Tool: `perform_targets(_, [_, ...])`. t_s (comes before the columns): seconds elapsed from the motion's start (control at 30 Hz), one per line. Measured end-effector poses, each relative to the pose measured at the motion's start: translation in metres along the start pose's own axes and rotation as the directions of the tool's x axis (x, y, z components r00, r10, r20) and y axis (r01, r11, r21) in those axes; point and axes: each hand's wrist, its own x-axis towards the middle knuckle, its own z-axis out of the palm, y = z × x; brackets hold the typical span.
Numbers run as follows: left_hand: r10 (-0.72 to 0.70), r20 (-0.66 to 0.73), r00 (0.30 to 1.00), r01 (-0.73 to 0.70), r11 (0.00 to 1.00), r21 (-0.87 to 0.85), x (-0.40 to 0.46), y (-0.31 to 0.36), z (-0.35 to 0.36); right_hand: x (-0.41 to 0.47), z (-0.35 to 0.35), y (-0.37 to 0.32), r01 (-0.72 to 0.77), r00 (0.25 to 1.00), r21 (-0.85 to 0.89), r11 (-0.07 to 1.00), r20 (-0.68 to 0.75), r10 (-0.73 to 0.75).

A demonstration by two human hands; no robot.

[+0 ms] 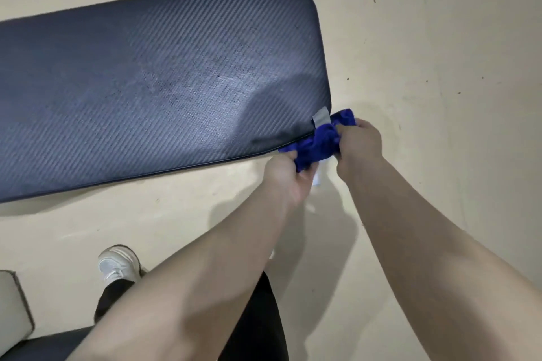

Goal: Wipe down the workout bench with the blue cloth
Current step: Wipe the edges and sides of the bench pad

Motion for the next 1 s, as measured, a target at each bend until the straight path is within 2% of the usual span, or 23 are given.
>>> perform_targets(0.07, [-0.038, 0.062, 0.997, 0.033, 0.996, 0.079, 0.006, -0.014, 0.017, 0.011, -0.006, -0.018, 0.109, 0.994, -0.020, 0.994, -0.015, -0.110])
perform_targets(0.2, [-0.030, 0.119, 0.992, -0.006, 0.957, 0.289, 0.005, -0.013, 0.015, 0.029, 0.012, -0.031, 0.274, 0.957, -0.064, 0.960, 0.118, -0.265])
perform_targets(0.33, [-0.019, 0.159, 0.987, -0.032, 0.948, 0.316, 0.003, -0.006, 0.006, 0.035, 0.008, -0.025, 0.400, 0.915, -0.232, 0.887, 0.150, -0.374])
perform_targets(0.43, [-0.010, 0.119, 0.993, -0.034, 0.932, 0.362, 0.002, -0.008, 0.000, 0.014, -0.011, -0.012, 0.408, 0.911, -0.253, 0.877, 0.177, -0.373])
perform_targets(0.53, [-0.023, 0.080, 0.997, -0.014, 0.901, 0.434, -0.007, -0.006, -0.010, -0.020, -0.029, -0.005, 0.394, 0.887, -0.170, 0.903, 0.328, -0.325])
perform_targets(0.6, [-0.058, 0.080, 0.995, 0.023, 0.922, 0.386, -0.019, 0.001, -0.022, -0.050, -0.027, -0.003, 0.363, 0.858, -0.085, 0.928, 0.420, -0.297])
perform_targets(0.67, [-0.056, 0.149, 0.987, 0.015, 0.965, 0.262, -0.035, 0.013, -0.036, -0.072, -0.016, -0.004, 0.230, 0.854, 0.053, 0.972, 0.467, -0.228])
perform_targets(0.77, [0.024, 0.200, 0.979, -0.050, 0.991, 0.128, -0.060, 0.039, -0.061, -0.093, 0.007, -0.013, -0.081, 0.855, 0.171, 0.982, 0.519, -0.020])
perform_targets(0.87, [0.092, 0.178, 0.980, -0.108, 0.991, 0.083, -0.088, 0.077, -0.087, -0.119, 0.034, -0.017, -0.192, 0.809, 0.051, 0.980, 0.574, 0.129])
perform_targets(0.93, [0.103, 0.258, 0.961, -0.128, 0.988, 0.084, -0.111, 0.104, -0.104, -0.142, 0.057, -0.014, -0.192, 0.778, -0.084, 0.978, 0.594, 0.204])
perform_targets(1.0, [0.178, 0.314, 0.933, -0.225, 0.967, 0.118, -0.135, 0.133, -0.121, -0.166, 0.086, -0.010, -0.145, 0.762, -0.206, 0.968, 0.601, 0.242])
